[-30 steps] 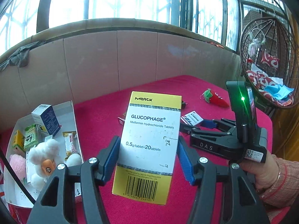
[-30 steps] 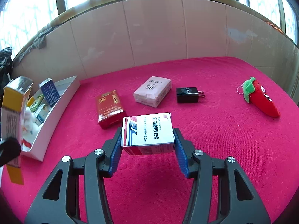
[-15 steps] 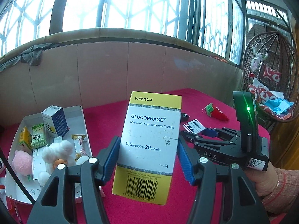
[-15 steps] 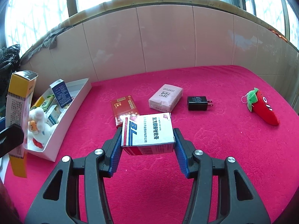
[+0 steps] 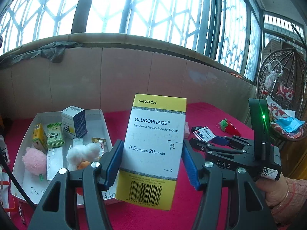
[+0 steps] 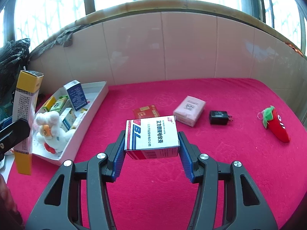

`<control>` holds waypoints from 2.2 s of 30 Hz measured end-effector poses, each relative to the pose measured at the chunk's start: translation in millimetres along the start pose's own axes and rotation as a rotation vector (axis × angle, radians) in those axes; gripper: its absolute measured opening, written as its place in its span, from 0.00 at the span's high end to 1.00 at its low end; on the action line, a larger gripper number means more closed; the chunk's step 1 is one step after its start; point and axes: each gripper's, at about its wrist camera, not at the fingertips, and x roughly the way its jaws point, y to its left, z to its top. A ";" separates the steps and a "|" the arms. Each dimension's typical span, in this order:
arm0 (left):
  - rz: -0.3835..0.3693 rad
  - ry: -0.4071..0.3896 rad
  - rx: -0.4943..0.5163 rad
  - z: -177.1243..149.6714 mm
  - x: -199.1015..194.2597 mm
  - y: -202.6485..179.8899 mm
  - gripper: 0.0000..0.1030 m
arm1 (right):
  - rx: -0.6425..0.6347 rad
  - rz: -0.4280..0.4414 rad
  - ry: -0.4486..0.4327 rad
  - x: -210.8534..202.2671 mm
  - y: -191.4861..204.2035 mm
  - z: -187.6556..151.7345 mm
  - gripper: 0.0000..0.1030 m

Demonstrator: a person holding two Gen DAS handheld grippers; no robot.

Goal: Organize objects
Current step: 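Carry the Glucophage box and white-red medicine box over the white tray, then open both tools to drop the two boxes into the tray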

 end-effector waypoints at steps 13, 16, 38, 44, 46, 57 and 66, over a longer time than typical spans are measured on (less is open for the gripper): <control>0.060 -0.059 -0.083 2.4 -20.1 40.7 0.42 | -0.063 0.026 -0.006 -1.1 39.3 13.8 0.50; 0.080 -0.069 -0.103 1.0 -23.7 51.8 0.42 | -0.077 0.033 -0.007 -2.6 50.7 18.1 0.50; 0.234 -0.102 -0.202 -9.6 -42.2 124.3 0.42 | -0.168 0.114 -0.037 7.5 131.9 56.8 0.50; 0.299 -0.110 -0.192 -7.2 -43.2 142.4 0.42 | -0.158 0.177 -0.030 16.6 154.3 73.7 0.50; 0.316 -0.111 -0.174 0.0 -39.1 147.6 0.42 | -0.147 0.193 -0.023 22.8 160.4 79.5 0.50; 0.340 -0.081 -0.166 -10.4 -19.4 162.6 0.42 | -0.158 0.218 -0.006 61.7 199.2 95.2 0.50; 0.354 -0.071 -0.217 -18.4 -19.4 175.0 0.41 | -0.167 0.250 0.019 89.9 223.9 90.2 0.50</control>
